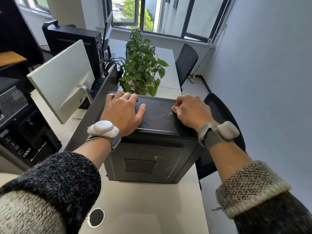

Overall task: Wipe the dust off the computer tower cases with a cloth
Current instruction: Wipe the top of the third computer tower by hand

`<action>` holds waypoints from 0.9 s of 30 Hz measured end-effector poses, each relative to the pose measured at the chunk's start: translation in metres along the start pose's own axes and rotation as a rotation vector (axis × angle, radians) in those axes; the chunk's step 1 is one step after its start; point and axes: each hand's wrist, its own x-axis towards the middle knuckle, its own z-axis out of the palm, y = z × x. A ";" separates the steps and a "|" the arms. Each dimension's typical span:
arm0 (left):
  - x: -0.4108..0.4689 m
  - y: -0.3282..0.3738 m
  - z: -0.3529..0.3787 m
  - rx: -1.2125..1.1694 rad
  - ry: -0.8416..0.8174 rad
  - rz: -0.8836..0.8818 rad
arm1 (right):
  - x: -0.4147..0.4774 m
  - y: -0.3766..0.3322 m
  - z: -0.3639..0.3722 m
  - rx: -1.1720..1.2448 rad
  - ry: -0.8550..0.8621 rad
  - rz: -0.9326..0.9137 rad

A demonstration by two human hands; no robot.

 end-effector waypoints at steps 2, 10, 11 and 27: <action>0.002 0.002 -0.001 0.010 -0.020 0.009 | 0.007 0.001 -0.002 -0.005 -0.021 0.012; -0.001 0.004 0.000 -0.001 -0.034 -0.004 | 0.031 -0.016 -0.004 0.021 -0.026 0.049; 0.000 0.004 -0.001 -0.006 -0.033 -0.005 | 0.026 -0.012 -0.006 0.034 -0.034 0.038; 0.000 0.002 -0.003 0.004 -0.015 -0.009 | 0.007 -0.007 -0.004 0.017 -0.025 0.019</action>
